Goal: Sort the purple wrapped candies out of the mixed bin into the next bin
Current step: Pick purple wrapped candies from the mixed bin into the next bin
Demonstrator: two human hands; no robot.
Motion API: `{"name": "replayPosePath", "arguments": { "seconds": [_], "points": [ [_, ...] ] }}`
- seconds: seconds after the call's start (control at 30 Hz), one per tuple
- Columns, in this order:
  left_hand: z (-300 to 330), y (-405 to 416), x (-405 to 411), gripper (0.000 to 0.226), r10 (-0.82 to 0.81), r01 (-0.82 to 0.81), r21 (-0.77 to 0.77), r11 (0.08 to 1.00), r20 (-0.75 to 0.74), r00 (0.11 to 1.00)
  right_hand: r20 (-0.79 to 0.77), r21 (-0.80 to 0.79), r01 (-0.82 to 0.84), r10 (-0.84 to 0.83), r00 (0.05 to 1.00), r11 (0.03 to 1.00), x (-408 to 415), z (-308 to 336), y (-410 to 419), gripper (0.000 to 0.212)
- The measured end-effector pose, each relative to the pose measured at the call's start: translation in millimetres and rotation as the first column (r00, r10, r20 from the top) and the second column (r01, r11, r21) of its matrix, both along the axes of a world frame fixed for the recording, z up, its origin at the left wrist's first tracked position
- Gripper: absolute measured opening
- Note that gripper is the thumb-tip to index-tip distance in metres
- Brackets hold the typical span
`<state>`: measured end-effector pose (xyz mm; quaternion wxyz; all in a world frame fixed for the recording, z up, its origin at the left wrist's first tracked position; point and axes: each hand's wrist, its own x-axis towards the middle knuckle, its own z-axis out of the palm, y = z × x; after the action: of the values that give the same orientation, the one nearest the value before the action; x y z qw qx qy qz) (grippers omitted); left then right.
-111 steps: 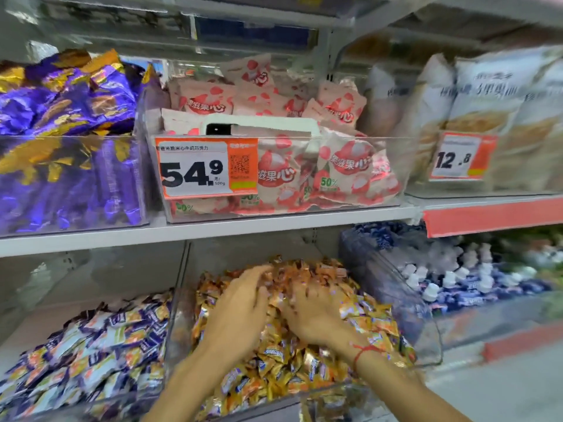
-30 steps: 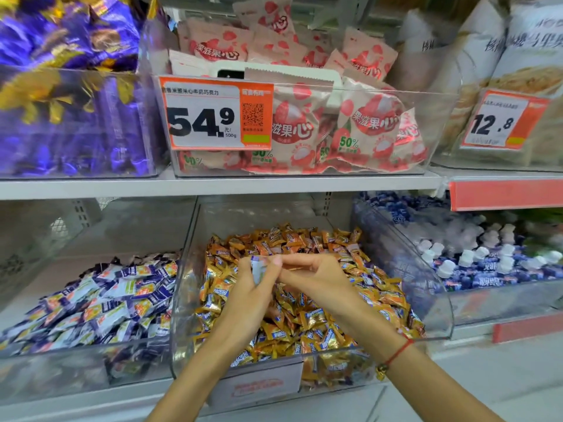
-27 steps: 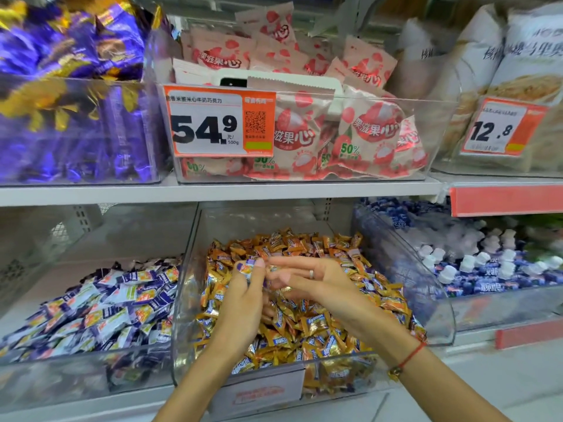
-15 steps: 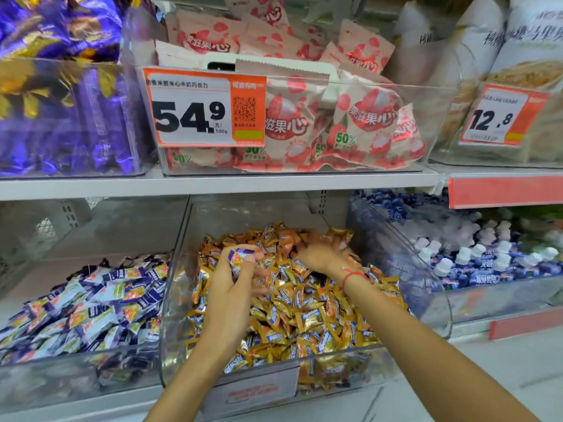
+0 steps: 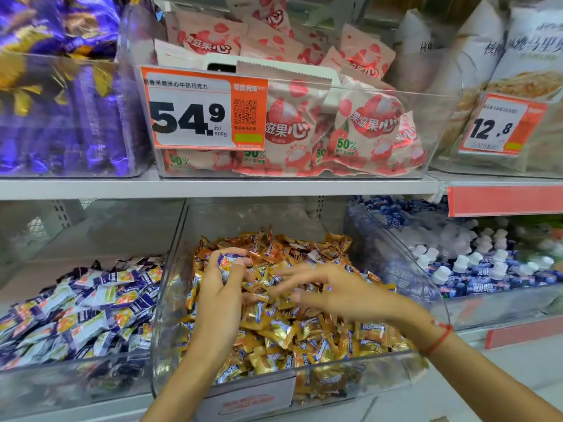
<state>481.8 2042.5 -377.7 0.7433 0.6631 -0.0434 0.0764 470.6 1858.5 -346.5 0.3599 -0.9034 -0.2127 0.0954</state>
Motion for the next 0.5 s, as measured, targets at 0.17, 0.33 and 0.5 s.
{"name": "replayPosePath", "arguments": {
  "seconds": [0.17,0.33,0.5],
  "points": [
    [-5,1,3,0.018,-0.024,0.025,0.018,1.000,-0.047,0.999,0.203,-0.268,0.497,-0.456,0.867,0.826,76,-26,-28,0.034],
    [-7,1,3,0.018,-0.051,0.053,0.061,0.997,-0.033,0.998,0.335,-0.366,0.493,-0.382,0.861,0.789,74,-44,-22,0.030],
    [-5,0,2,0.017,-0.081,0.082,0.092,0.992,-0.016,0.997,0.239,-0.105,0.416,-0.383,0.892,0.903,38,-27,-30,0.028]
  ]
}}
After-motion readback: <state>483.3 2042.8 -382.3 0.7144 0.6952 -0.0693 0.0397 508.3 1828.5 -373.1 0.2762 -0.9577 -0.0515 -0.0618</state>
